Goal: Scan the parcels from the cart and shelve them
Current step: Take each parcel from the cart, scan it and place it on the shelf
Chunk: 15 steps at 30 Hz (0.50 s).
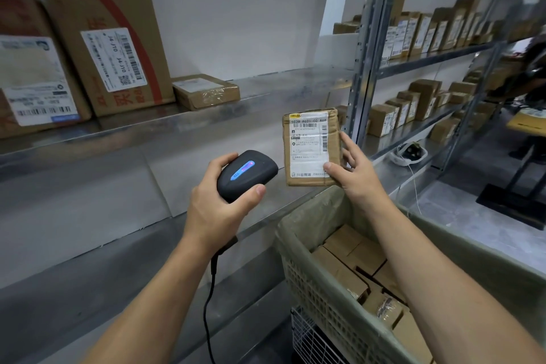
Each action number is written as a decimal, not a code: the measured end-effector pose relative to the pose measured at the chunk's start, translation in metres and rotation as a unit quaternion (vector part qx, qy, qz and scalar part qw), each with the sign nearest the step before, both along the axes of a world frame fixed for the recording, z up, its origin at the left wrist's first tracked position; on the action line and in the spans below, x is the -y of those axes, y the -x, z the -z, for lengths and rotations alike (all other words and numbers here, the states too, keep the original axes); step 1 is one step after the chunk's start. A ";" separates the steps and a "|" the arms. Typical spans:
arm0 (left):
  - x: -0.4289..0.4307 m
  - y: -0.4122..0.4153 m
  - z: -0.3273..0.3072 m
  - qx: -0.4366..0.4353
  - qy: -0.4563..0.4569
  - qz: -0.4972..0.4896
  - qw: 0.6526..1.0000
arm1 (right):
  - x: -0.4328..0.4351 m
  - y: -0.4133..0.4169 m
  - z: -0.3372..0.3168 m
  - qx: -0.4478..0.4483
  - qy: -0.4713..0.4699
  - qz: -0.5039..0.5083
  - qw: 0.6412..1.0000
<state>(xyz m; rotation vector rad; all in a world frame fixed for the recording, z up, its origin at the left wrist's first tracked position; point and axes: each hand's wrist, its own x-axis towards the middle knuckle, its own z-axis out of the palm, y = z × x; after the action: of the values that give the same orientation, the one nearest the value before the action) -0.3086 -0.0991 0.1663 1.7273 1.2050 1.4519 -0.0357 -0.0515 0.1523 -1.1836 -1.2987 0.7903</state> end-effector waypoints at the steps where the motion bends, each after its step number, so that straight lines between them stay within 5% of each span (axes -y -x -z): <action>1: -0.001 0.000 -0.003 0.006 -0.003 -0.002 1.000 | -0.003 0.002 -0.004 -0.008 -0.007 0.004 1.000; 15: -0.034 0.002 -0.063 0.091 -0.072 -0.077 0.990 | -0.086 0.042 -0.091 -0.071 -0.117 -0.029 0.990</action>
<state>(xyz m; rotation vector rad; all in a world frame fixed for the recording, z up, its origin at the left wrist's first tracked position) -0.3108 -0.0648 0.2289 1.5806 1.1816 1.7862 -0.0782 0.0347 0.2429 -0.8902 -1.2740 0.7288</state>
